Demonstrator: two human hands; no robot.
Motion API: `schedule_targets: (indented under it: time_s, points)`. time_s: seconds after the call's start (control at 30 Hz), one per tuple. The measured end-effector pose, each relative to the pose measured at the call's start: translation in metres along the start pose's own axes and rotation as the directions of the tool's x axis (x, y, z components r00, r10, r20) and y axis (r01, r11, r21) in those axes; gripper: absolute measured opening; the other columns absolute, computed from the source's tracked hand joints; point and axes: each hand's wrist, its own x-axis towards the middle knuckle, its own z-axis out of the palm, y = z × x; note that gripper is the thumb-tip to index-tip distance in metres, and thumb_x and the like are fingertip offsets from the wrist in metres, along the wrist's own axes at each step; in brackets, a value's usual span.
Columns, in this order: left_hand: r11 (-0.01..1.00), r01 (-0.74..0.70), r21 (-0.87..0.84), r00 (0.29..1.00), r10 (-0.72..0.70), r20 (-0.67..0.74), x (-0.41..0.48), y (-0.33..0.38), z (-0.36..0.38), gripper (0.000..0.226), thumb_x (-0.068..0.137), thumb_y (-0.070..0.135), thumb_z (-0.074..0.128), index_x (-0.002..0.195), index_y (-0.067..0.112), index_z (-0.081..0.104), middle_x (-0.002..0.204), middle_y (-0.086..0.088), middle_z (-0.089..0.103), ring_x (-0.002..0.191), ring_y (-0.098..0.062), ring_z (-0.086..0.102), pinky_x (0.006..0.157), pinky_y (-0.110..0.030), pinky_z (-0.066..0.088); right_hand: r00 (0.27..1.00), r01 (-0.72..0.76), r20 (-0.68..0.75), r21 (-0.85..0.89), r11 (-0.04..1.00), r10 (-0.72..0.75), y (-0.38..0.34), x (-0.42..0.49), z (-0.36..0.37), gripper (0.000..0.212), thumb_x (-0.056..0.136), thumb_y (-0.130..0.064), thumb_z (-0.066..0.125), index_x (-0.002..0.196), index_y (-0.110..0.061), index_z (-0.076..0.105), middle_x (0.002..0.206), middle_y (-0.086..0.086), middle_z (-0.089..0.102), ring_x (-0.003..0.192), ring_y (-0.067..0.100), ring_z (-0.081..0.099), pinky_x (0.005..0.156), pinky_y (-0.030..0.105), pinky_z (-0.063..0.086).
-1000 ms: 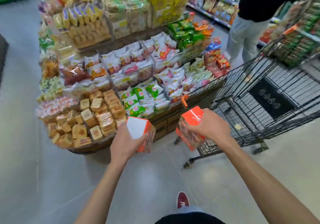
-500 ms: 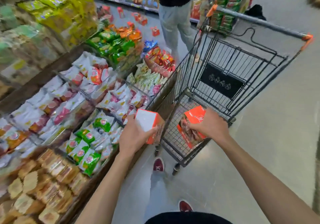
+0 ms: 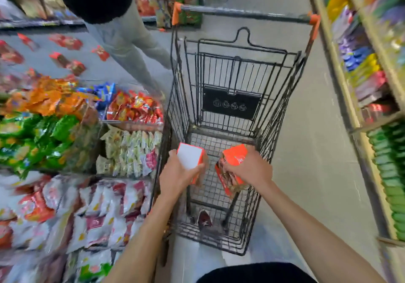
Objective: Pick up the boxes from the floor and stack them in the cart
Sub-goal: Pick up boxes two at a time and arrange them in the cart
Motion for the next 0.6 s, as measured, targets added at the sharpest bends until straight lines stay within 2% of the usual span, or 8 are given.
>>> schedule_targets:
  time_s: [0.1,0.2,0.3,0.43,0.6]
  points:
    - [1.000,0.026,0.009,0.999,-0.027,0.046,0.055,0.018,0.011,0.090,0.053,0.073,0.074,0.116,0.018,0.041,0.112,-0.008,0.067,0.105,-0.030,0.065,0.079,-0.040,0.053,0.997,-0.077,0.008,0.031,0.997,0.077,-0.002,0.042,0.014,0.093,0.060,-0.086,0.059,0.121,-0.016,0.045,0.109,0.000,0.059,0.093,0.022,0.065,0.072,0.033,0.054]
    - [0.998,0.065,0.027,0.997,-0.066,0.048,0.109,0.030,0.030,0.099,0.043,0.079,0.063,0.119,0.018,0.041,0.114,-0.007,0.064,0.105,-0.030,0.064,0.080,-0.040,0.053,0.991,-0.122,0.056,0.043,0.992,0.120,-0.003,0.086,0.031,0.098,0.063,-0.078,0.063,0.130,-0.012,0.039,0.116,0.002,0.054,0.102,0.024,0.062,0.076,0.033,0.052]
    - [0.994,0.100,0.046,0.994,-0.103,0.047,0.152,0.039,0.054,0.097,0.052,0.076,0.068,0.123,0.017,0.040,0.122,-0.008,0.057,0.110,-0.033,0.060,0.085,-0.043,0.051,0.986,-0.155,0.073,0.081,0.985,0.149,-0.004,0.123,0.045,0.098,0.060,-0.074,0.065,0.132,-0.013,0.037,0.115,0.002,0.050,0.101,0.023,0.060,0.079,0.041,0.057]
    - [0.987,0.137,0.081,0.989,-0.141,0.051,0.203,0.036,0.088,0.087,0.063,0.062,0.078,0.125,0.014,0.040,0.123,-0.010,0.055,0.111,-0.036,0.058,0.085,-0.044,0.048,0.976,-0.206,0.098,0.119,0.971,0.195,0.000,0.165,0.059,0.094,0.058,-0.075,0.064,0.128,-0.016,0.041,0.113,0.001,0.048,0.099,0.022,0.059,0.078,0.040,0.056]
    - [0.978,0.147,0.147,0.987,-0.155,0.047,0.251,0.023,0.123,0.083,0.063,0.066,0.075,0.119,0.016,0.039,0.119,-0.009,0.060,0.108,-0.035,0.061,0.084,-0.045,0.052,0.965,-0.246,0.117,0.087,0.965,0.236,0.005,0.209,0.078,0.099,0.062,-0.071,0.072,0.131,-0.010,0.037,0.121,0.006,0.046,0.105,0.025,0.057,0.080,0.037,0.053]
